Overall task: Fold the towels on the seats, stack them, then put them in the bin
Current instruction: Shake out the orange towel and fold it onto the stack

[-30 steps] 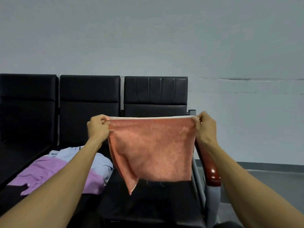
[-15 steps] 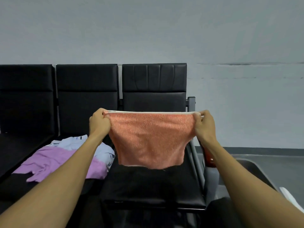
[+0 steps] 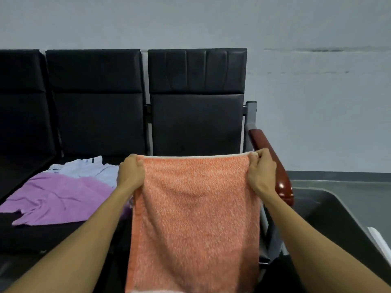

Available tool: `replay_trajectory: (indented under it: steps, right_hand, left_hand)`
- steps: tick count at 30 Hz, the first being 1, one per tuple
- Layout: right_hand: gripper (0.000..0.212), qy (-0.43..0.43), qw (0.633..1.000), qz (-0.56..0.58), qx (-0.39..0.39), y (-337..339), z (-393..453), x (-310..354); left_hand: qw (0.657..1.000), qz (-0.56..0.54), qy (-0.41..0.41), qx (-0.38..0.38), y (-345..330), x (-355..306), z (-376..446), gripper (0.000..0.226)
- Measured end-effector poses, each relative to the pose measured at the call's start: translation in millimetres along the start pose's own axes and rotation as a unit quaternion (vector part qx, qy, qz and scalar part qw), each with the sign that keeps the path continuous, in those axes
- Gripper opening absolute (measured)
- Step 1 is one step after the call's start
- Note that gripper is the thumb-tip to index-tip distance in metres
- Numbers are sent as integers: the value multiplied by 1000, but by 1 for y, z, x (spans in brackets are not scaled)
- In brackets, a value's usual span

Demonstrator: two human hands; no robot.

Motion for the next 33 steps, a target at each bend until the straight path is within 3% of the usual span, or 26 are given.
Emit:
replay_trajectory:
  steps: [7, 13, 21, 26, 33]
  right_hand:
    - [17, -37, 998, -46, 37, -73, -10, -103]
    - [17, -104, 993, -35, 48, -98, -8, -131]
    - [18, -170, 978, 15, 122, -119, -37, -122]
    - [21, -221, 954, 68, 190, -148, -67, -122]
    - [18, -189, 947, 35, 256, -182, -72, -116]
  left_hand:
    - [996, 28, 76, 23, -88, 79, -7, 15]
    - [992, 11, 126, 16, -119, 80, -10, 16]
    - [993, -16, 78, 89, -138, 38, -38, 22]
    - [988, -13, 79, 130, -155, 44, -59, 20]
    - [983, 4, 25, 179, -179, 31, -63, 17]
Point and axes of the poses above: each hand's wrist, its own z-axis towards the middle knuckle, its own y-axis out of the back of the hand, x = y × z, the point moved 6 cm from there along z, towards the middle knuckle, and after that the axes turned 10 degrees about -x, right-handed, at the moved point
